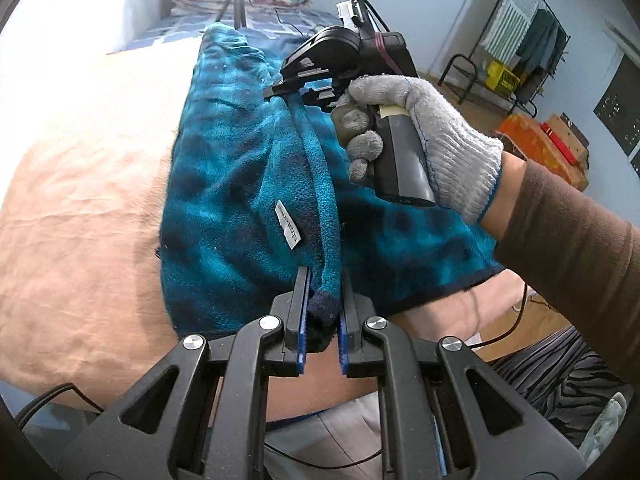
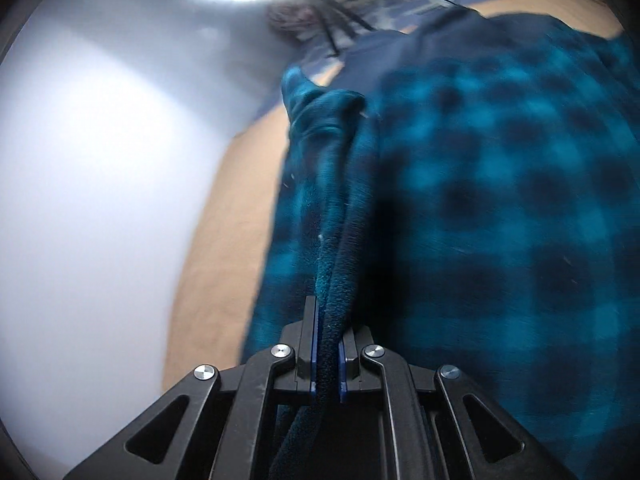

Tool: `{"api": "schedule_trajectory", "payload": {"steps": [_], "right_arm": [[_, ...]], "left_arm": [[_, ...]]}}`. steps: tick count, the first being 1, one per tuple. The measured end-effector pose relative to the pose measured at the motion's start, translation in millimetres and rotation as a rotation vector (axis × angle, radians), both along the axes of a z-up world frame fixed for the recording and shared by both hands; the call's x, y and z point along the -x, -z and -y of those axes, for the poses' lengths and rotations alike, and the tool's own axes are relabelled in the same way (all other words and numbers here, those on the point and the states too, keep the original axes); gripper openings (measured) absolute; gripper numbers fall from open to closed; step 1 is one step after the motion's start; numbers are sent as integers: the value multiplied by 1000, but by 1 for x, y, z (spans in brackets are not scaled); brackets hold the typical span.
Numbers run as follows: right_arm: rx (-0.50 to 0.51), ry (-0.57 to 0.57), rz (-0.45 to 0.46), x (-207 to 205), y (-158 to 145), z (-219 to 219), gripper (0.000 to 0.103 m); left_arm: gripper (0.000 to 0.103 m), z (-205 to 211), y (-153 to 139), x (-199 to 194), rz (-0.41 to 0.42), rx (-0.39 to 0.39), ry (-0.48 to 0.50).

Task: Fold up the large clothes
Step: 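Open the left tool to release the folded side while the right tool releases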

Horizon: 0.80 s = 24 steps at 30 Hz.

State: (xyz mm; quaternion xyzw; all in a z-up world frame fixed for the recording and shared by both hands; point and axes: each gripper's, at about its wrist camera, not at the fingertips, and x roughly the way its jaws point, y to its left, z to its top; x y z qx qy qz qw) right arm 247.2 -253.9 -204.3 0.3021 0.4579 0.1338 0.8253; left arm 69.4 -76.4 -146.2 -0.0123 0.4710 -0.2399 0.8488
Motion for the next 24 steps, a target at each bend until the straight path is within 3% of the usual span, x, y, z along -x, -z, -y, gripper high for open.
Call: {"api": "schedule_trajectory", "payload": {"steps": [7, 8, 10, 13, 14, 17, 21, 24], "right_arm": [[40, 3, -37, 0, 11, 0, 4], [41, 2, -38, 0, 11, 1, 4], [42, -4, -38, 1, 12, -1, 5], [40, -14, -39, 0, 9, 1, 8], [53, -19, -37, 1, 7, 1, 14], [144, -66, -20, 6, -10, 0, 28], [250, -105, 34, 17, -38, 3, 28], [278, -121, 67, 19, -58, 7, 28]], "left_arm": [[11, 5, 6, -3, -28, 12, 17], [12, 4, 5, -4, -30, 29, 20], [26, -6, 3, -9, -34, 74, 25], [26, -21, -4, 1, -14, 99, 35], [26, -30, -7, 5, -10, 109, 34], [26, -58, -18, 12, -13, 158, 3], [26, -85, -32, 7, 9, 197, -44], [26, -88, -33, -4, 6, 179, -82]]}}
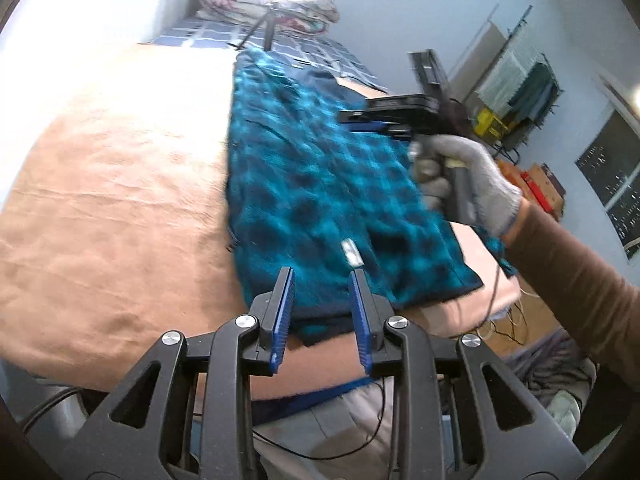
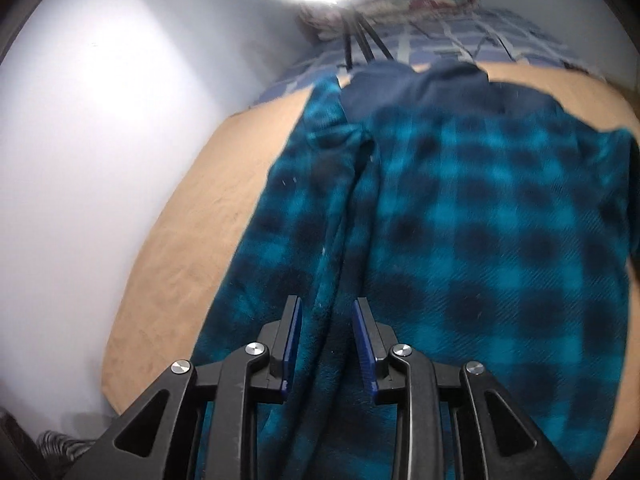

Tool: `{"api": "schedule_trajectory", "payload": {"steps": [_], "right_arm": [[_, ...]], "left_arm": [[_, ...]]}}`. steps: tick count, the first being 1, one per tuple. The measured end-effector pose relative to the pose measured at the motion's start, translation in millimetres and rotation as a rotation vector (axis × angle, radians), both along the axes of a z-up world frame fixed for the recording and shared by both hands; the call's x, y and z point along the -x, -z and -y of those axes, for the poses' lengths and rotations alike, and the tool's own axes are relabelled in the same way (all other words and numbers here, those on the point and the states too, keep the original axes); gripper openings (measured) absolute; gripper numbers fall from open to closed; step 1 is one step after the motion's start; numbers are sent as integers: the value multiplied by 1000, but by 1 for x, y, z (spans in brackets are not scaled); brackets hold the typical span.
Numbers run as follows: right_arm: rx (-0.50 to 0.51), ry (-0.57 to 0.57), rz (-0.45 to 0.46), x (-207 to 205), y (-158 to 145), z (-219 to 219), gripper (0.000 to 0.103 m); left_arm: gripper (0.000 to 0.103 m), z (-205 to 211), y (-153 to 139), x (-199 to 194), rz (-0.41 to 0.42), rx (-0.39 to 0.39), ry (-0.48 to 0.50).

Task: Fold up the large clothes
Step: 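Open the left tool to release the folded side while the right tool releases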

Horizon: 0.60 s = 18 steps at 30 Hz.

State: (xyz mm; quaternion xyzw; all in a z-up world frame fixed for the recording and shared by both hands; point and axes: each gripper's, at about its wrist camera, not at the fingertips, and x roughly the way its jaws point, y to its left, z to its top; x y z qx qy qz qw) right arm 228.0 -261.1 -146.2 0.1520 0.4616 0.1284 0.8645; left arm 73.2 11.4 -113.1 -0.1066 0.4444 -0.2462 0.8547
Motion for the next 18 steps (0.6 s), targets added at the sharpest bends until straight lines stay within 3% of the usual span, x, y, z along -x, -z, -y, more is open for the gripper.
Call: {"api": "schedule_trajectory", "payload": {"steps": [7, 9, 14, 15, 17, 18], "right_arm": [[24, -39, 45, -21, -17, 0, 33], [8, -60, 33, -28, -13, -1, 34], [45, -108, 11, -40, -6, -11, 39], [54, -113, 2, -45, -2, -13, 39], [69, -120, -14, -55, 4, -17, 39], [76, -121, -27, -60, 9, -19, 39]], "left_arm": [[29, 28, 21, -27, -100, 34, -2], [43, 44, 28, -29, -108, 4, 15], [43, 79, 51, -34, -145, -77, 58], [42, 83, 55, -35, -147, -100, 55], [7, 90, 62, -38, -155, -131, 56], [3, 91, 65, -40, -161, -131, 53]]}}
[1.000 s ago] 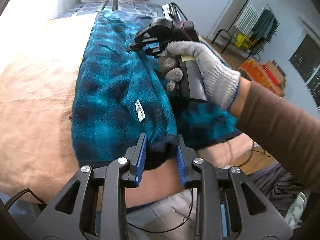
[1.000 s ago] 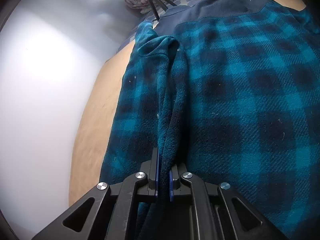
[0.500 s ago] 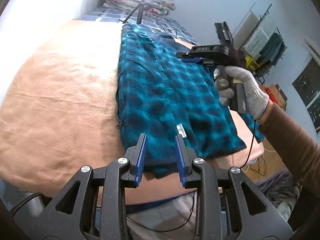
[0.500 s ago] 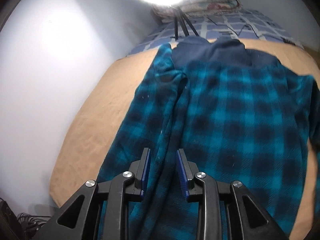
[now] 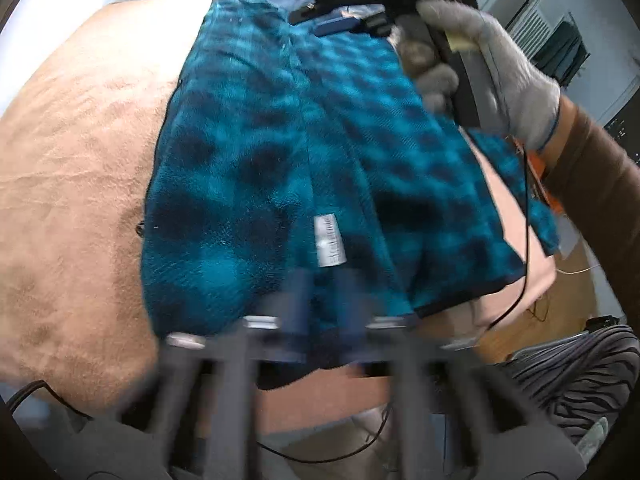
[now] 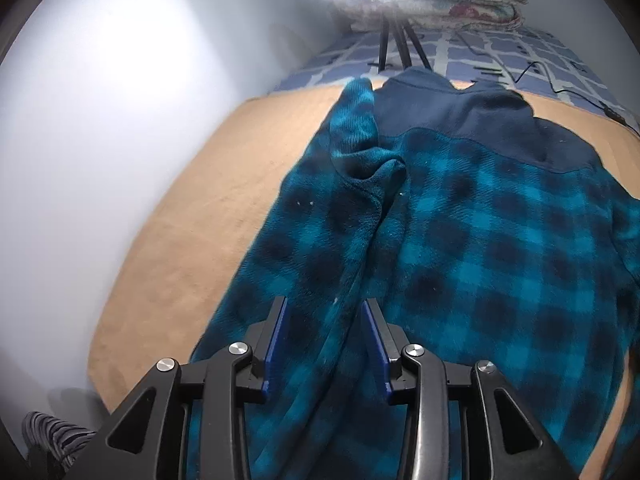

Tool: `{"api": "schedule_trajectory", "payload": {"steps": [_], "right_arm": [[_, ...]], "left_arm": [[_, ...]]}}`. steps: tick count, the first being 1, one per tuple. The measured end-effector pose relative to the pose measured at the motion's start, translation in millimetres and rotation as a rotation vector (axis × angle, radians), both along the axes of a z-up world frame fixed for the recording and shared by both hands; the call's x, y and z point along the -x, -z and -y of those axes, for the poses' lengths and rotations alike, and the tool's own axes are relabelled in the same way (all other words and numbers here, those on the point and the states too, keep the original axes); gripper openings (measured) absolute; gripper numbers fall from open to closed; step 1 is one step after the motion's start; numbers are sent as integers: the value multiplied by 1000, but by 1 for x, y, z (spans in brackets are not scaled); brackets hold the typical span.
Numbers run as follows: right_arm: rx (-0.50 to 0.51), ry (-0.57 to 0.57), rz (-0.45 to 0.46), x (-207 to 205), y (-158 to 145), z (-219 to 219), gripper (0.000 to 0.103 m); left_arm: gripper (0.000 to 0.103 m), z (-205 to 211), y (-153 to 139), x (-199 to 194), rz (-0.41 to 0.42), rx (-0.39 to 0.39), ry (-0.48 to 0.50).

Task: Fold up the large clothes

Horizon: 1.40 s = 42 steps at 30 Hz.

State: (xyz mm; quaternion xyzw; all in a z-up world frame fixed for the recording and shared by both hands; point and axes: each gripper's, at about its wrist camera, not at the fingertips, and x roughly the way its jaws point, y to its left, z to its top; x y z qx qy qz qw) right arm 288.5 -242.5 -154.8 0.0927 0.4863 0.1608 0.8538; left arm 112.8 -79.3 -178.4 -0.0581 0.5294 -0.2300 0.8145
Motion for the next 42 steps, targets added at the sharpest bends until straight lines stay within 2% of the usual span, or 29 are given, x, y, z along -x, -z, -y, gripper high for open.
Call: {"api": "schedule_trajectory", "payload": {"steps": [2, 4, 6, 8, 10, 12, 14, 16, 17, 18, 23, 25, 26, 29, 32, 33, 35, 38, 40, 41, 42], "right_arm": [[20, -3, -32, -11, 9, -4, 39], [42, -11, -57, -20, 19, -9, 31], [63, -20, -85, -26, 28, -12, 0], [92, -34, -82, -28, 29, -13, 0], [104, -40, -32, -26, 18, -10, 0], [57, 3, 20, -24, 4, 5, 0], [8, 33, 32, -25, 1, 19, 0], [-22, 43, 18, -27, 4, 27, 16], [-52, 44, -3, -30, 8, 31, 46], [-78, 52, -12, -33, 11, 33, 56], [-75, 76, -42, -55, 26, 24, 51], [-10, 70, -53, -64, 33, 13, 28], [14, 58, -60, -67, 34, 9, 5], [70, 14, -43, -64, 24, 1, 4], [-5, 23, 7, -60, 4, 17, 4], [-18, 37, 1, -61, 6, 21, 4], [31, 45, -22, -64, 19, 20, 4], [102, 42, -61, -65, 41, 12, 5], [87, 45, -60, -61, 40, 15, 8], [92, 46, -59, -60, 38, 16, 14], [121, 48, -47, -59, 32, 18, 25]], "left_arm": [[3, 0, 0, 1, 9, 27, -5], [2, 1, -6, 3, 28, 53, 6], [2, 4, -15, 7, 48, 74, 27], [2, 12, -26, 13, 94, 65, 65], [1, 24, -28, 17, 113, 36, 107], [1, 31, -19, 16, 93, 28, 124], [1, 30, -10, 13, 67, 29, 116], [1, 24, -6, 11, 53, 33, 105], [1, 24, -6, 12, 54, 30, 102], [1, 21, -6, 12, 56, 28, 101], [1, 21, -6, 10, 55, 31, 98], [1, 22, -8, 10, 59, 25, 105], [1, 22, -9, 10, 60, 26, 110], [1, 23, -17, 12, 78, 45, 132], [1, 34, -13, 11, 77, 37, 159], [1, 38, -5, 10, 69, 24, 165], [2, 45, 12, 7, 31, 0, 173], [2, 40, 16, 5, -8, 20, 160], [4, 30, 5, 5, -19, 39, 169], [4, 22, -3, 6, -16, 54, 161], [4, 13, -10, 7, -12, 76, 148]]}}
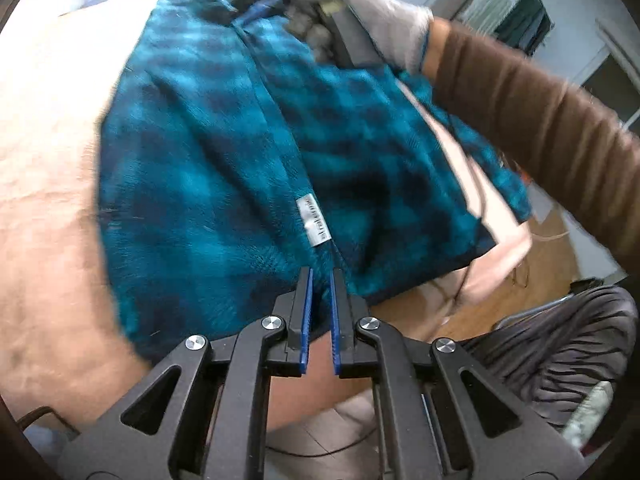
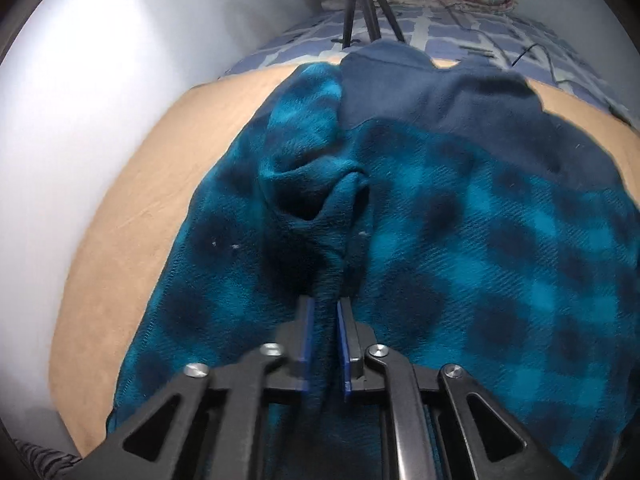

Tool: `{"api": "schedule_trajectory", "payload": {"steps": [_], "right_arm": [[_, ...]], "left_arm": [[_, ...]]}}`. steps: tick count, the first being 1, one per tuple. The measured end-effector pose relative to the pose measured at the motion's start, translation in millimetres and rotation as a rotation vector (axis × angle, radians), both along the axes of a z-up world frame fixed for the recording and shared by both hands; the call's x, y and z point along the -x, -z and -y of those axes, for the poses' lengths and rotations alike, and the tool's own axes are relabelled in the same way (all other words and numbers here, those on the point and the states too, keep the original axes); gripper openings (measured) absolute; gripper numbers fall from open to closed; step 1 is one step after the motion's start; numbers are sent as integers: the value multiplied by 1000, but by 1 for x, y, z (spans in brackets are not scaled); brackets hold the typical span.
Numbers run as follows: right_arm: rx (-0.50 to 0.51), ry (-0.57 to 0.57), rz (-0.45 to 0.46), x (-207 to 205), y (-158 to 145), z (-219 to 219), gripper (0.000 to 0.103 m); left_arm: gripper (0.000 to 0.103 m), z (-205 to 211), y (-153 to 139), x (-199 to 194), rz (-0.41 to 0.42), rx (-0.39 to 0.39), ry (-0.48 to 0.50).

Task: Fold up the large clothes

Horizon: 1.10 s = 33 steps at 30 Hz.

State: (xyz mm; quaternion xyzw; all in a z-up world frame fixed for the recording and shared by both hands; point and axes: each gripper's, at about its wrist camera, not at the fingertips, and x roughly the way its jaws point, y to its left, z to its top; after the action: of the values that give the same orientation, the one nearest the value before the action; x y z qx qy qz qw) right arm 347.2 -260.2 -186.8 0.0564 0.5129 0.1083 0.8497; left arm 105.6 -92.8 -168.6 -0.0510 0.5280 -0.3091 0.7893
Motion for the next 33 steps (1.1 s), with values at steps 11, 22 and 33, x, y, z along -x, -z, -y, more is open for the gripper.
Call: {"api": "schedule_trajectory", "payload": {"steps": [11, 22, 33], "right_arm": [[-72, -123, 240, -7, -75, -42, 27], [59, -55, 101, -68, 12, -43, 8], [12, -41, 198, 31, -79, -45, 18]], "left_arm": [[4, -48, -4, -23, 99, -28, -214], [4, -45, 48, -26, -25, -35, -137], [4, -34, 5, -13, 89, 23, -152]]}}
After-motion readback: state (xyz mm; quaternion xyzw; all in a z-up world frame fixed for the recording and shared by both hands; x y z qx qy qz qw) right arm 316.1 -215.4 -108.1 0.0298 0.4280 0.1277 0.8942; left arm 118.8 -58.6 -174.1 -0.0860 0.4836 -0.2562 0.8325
